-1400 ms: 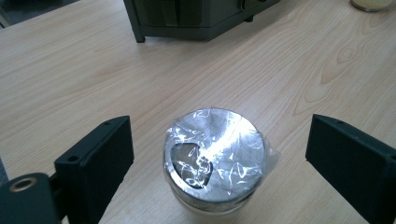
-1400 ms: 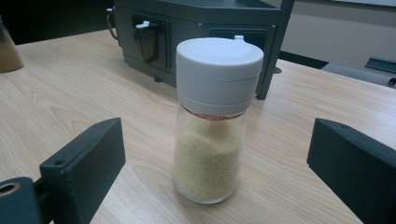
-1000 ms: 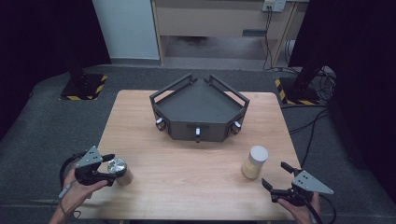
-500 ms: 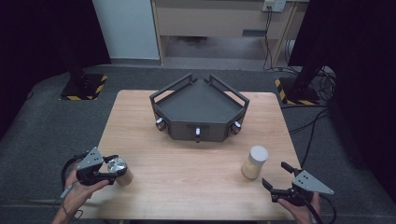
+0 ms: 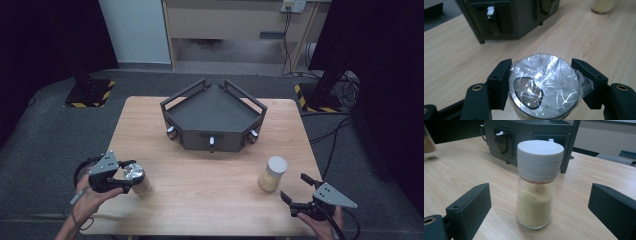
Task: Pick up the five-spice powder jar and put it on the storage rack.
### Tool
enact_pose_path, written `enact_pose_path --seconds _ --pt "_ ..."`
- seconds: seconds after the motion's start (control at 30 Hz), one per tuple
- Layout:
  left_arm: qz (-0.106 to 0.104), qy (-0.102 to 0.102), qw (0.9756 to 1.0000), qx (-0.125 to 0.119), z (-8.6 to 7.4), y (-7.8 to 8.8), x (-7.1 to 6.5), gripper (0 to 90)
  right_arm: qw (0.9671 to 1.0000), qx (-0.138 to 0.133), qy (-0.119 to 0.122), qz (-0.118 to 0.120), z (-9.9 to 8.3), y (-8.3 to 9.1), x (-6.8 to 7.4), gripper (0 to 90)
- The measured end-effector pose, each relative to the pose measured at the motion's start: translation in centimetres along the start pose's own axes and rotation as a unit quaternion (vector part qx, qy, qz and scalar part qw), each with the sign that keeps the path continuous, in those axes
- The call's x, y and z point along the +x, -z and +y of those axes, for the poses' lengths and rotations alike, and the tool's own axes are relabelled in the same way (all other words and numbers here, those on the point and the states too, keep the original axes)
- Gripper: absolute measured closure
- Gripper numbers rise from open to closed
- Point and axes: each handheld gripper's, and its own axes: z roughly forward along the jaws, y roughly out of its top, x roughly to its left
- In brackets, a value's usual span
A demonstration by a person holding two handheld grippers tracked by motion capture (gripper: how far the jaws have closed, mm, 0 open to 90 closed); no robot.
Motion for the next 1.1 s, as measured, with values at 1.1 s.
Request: enact_pose_path --seconds 1.1 --pt "-0.054 -0.053 0.9971 0.007 15.3 -4.9 2.7 33.9 0.9994 -0.003 -0.031 0.013 -0.3 -0.1 -0.7 1.2"
